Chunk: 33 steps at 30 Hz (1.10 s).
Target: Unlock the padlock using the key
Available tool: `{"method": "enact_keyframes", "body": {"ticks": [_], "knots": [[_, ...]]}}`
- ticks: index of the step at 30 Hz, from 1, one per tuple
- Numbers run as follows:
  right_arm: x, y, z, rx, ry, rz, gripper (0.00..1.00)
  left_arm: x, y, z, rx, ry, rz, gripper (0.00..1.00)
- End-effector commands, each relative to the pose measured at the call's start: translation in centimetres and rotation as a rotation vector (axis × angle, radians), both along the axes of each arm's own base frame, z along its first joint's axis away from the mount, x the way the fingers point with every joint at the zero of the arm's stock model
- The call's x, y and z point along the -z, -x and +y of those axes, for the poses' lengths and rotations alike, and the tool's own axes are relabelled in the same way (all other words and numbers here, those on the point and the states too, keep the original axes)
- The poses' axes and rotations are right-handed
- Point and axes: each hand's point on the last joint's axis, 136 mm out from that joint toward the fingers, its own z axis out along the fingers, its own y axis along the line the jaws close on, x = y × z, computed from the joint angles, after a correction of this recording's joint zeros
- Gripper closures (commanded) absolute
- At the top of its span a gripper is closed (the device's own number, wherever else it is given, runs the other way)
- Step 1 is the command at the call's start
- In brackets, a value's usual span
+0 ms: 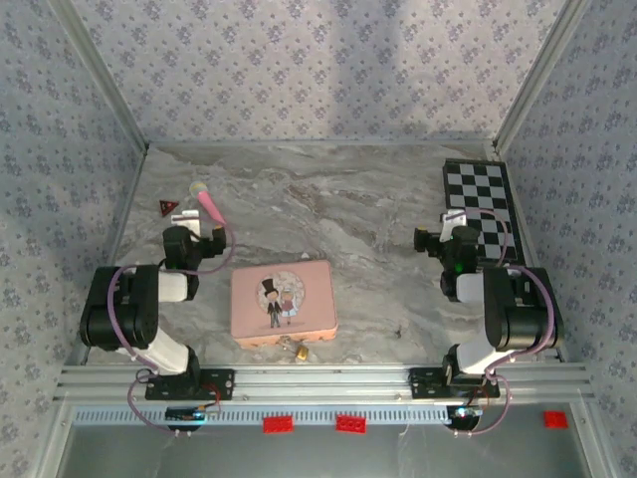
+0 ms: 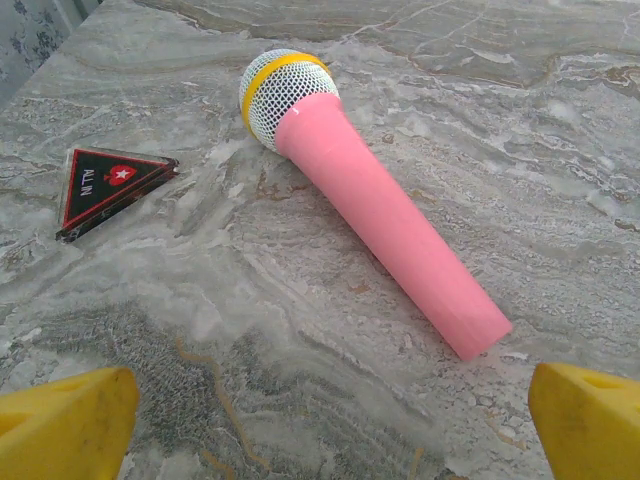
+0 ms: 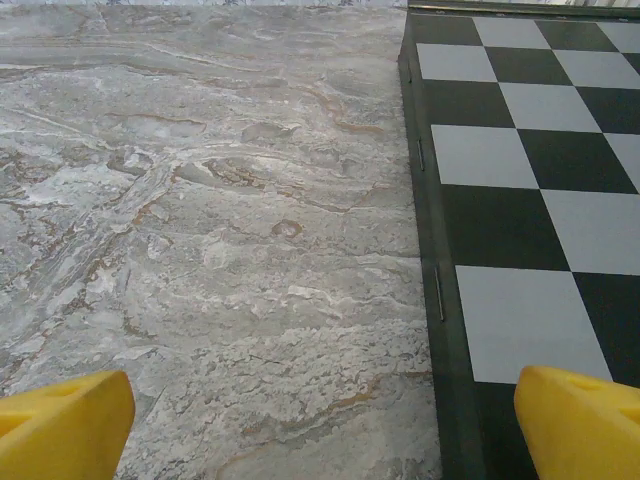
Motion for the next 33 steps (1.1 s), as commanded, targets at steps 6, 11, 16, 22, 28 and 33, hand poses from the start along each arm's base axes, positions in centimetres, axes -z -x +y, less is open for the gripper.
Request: {"method": "enact_keyframes", "body": {"ticks": [6, 11, 16, 22, 28, 33], "knots": [[-0.7, -0.5, -0.2, 0.005, 0.003, -0.014, 0.01, -1.4, -0.7, 0.0, 0.006, 0.009, -0.037, 0.0], [-0.7, -0.5, -0.2, 0.005, 0.002, -0.015, 0.01, -1.4, -0.7, 0.0, 0.007, 0.009, -0.037, 0.0], [-0.7, -0.5, -0.2, 0.003, -0.001, -0.015, 0.01, -1.4, -0.7, 0.0, 0.008, 0.008, -0.038, 0.0], [-0.7, -0.6, -0.2, 0.003, -0.004, -0.016, 0.01, -1.5, -0.7, 0.0, 0.008, 0.009, -0.041, 0.0], [-2.1, -0.5, 1.2, -0.069, 0.024, -0.008, 0.01, -3.9, -0.1, 0.1, -0.02, 0.0, -0.006, 0.0], [-5.6, 0.0, 2.8, -0.114, 0.074, -0.023, 0.01, -7.8, 1.4, -0.7, -0.022, -0.008, -0.018, 0.0]]}}
